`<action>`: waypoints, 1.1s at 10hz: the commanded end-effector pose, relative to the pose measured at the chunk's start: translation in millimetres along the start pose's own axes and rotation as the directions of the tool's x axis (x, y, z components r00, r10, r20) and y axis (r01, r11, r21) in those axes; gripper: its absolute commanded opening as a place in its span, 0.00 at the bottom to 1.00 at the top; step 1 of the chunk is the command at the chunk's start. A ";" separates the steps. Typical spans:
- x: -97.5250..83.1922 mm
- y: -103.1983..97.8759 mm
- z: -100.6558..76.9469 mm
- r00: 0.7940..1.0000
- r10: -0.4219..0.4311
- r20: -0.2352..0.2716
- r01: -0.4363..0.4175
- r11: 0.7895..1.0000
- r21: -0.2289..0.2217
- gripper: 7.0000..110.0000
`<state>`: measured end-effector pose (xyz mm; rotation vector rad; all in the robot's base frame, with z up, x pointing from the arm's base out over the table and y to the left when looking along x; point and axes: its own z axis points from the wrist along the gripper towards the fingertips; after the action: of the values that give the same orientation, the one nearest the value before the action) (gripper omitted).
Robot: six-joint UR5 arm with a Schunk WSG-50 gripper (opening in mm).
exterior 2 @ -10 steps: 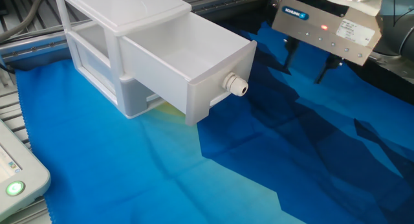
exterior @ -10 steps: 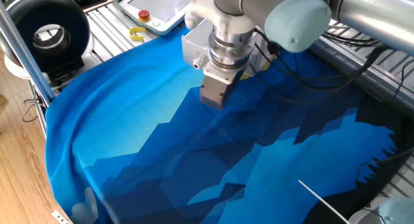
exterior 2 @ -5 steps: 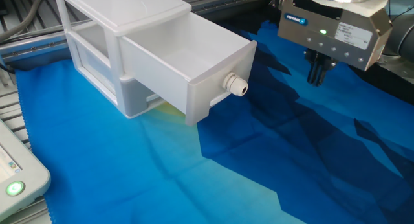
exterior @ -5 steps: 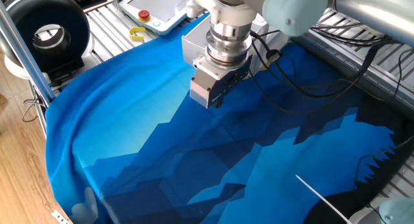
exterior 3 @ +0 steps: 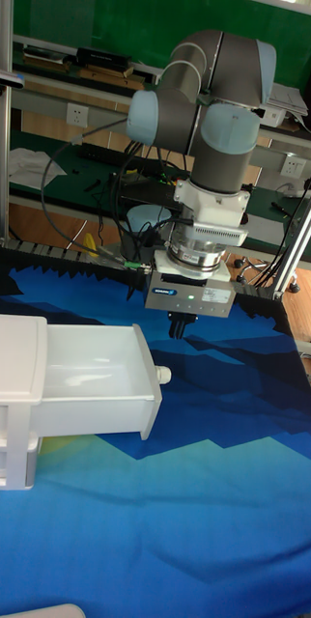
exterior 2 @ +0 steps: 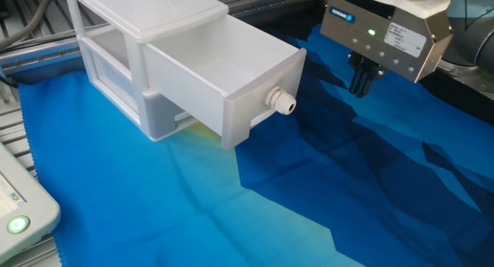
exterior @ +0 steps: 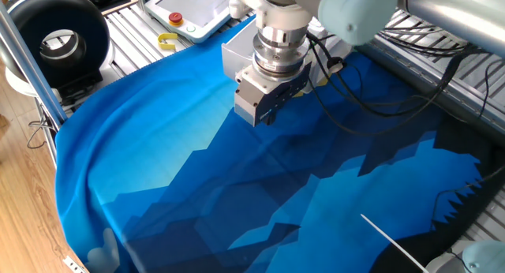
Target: Grasp the handle and open the drawer
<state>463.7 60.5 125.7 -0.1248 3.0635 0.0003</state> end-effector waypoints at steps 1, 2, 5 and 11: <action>-10.8 1.5 -4.9 0.998 0.006 0.067 -0.006 1.000 -0.009 0.00; -13.3 2.1 -2.9 0.998 0.006 0.062 -0.006 1.000 -0.010 0.00; -17.5 8.4 -0.1 0.998 0.011 0.066 -0.010 1.000 -0.020 0.00; -29.4 20.7 15.2 0.998 0.014 0.055 -0.012 1.000 -0.020 0.00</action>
<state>487.4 75.0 118.1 -0.1158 3.0056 0.0178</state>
